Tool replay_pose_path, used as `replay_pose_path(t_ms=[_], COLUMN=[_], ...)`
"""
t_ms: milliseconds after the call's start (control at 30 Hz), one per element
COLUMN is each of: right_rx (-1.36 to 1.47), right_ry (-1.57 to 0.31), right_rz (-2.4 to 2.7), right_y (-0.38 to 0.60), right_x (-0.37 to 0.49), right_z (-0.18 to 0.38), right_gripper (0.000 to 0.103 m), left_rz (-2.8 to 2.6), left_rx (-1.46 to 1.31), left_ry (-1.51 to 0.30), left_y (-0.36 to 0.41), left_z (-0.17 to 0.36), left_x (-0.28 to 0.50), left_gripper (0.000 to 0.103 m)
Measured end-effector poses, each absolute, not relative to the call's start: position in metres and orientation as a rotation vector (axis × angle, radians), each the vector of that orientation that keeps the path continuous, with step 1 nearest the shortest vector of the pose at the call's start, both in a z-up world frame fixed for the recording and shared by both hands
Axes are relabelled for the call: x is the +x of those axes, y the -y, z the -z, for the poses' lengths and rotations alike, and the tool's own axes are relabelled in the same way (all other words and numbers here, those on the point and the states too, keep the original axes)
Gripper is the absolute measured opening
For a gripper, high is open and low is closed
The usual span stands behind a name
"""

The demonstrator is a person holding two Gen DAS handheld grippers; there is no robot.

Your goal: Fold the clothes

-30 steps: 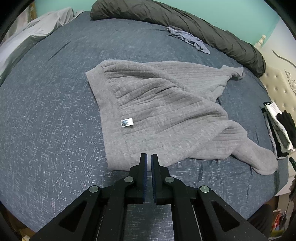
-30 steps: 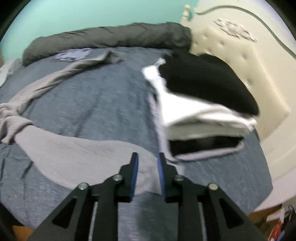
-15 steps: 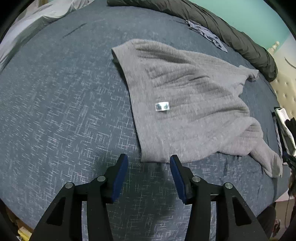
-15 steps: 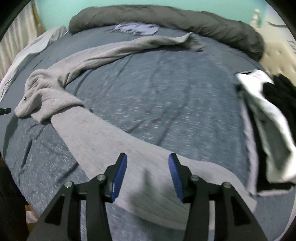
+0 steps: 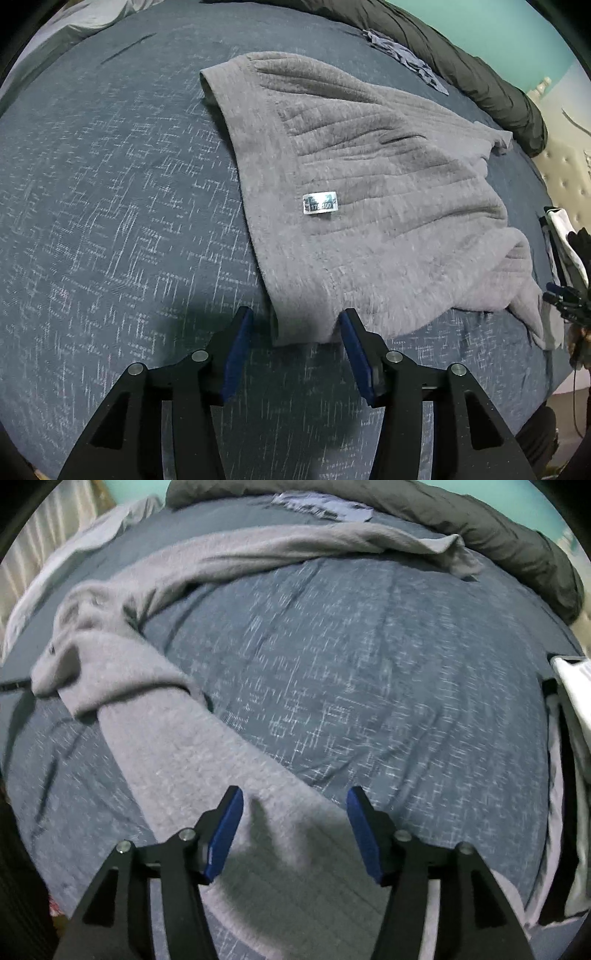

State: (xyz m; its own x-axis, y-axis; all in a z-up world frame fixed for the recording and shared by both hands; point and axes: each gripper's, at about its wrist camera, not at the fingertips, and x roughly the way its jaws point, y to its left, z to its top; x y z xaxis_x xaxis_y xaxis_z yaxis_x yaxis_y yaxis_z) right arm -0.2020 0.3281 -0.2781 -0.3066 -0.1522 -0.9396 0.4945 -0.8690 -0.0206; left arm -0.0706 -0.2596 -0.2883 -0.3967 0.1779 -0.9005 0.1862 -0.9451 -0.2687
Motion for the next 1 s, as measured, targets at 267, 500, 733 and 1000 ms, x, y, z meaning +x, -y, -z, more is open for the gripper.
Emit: replay_pose_path(t_ms=[267, 500, 733, 1000], right_rx=[1.597, 1.577, 1.491, 1.328], right_ry=[-0.441, -0.424, -0.447, -0.515], right_rz=[2.143, 2.098, 2.131, 2.275], right_y=[-0.314, -0.317, -0.325, -0.335], right_x=[-0.216, -0.216, -0.214, -0.226], right_z=[0.306, 0.308, 0.283, 0.210], right_gripper=[0.060, 0.025, 0.006, 0.005], left_rz=[2.636, 2.718, 2.738, 2.741], left_rx=[1.715, 1.591, 1.519, 1.434], left_ry=[-0.437, -0.376, -0.368, -0.369], left_y=[0.245, 0.243, 0.259, 0.275], left_z=[0.285, 0.250, 0.217, 0.182], left_x=[-0.083, -0.093, -0.100, -0.119], left_gripper=[0.013, 0.009, 0.009, 0.008])
